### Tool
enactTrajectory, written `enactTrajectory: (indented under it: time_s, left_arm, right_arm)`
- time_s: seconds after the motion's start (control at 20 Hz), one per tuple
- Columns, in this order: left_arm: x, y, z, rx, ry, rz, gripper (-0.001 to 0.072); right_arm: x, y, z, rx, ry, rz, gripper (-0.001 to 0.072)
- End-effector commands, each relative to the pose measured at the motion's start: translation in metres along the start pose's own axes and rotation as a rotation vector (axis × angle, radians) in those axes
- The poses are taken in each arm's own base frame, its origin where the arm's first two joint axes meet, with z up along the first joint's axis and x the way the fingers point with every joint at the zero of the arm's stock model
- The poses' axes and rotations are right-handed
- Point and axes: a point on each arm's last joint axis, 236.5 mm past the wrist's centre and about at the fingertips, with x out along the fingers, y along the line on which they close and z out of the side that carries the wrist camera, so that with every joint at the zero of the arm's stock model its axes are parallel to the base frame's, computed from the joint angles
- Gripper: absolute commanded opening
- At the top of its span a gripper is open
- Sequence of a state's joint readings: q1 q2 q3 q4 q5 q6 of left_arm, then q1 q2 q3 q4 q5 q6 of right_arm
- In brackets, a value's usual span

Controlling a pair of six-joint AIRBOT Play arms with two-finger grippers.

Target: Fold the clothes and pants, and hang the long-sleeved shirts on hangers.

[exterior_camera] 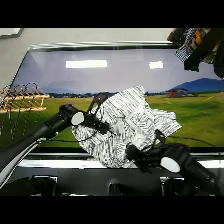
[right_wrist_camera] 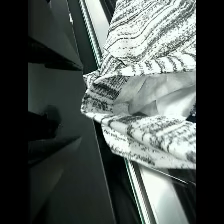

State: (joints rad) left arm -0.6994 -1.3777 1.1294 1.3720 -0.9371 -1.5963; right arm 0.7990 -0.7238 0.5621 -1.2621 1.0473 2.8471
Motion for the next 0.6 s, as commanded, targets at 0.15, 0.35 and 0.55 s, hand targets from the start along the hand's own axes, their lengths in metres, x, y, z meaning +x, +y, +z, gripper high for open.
enactTrajectory:
  time_s: [0.15, 0.35, 0.55]
  left_arm:
    - [-0.001, 0.008, 0.005, 0.045, -0.017, 0.030, 0.0622]
    - [-0.001, 0.008, 0.005, 0.045, -0.017, 0.030, 0.0621]
    - [-0.001, 0.008, 0.005, 0.044, -0.017, 0.030, 0.0621]
  right_arm:
    - [0.040, 0.004, -0.008, 0.209, 0.035, -0.018, 0.0492]
    - [0.020, 0.000, -0.014, 0.178, 0.041, -0.007, 0.0492]
    - [-0.005, -0.031, -0.013, 0.114, 0.006, -0.084, 0.0492]
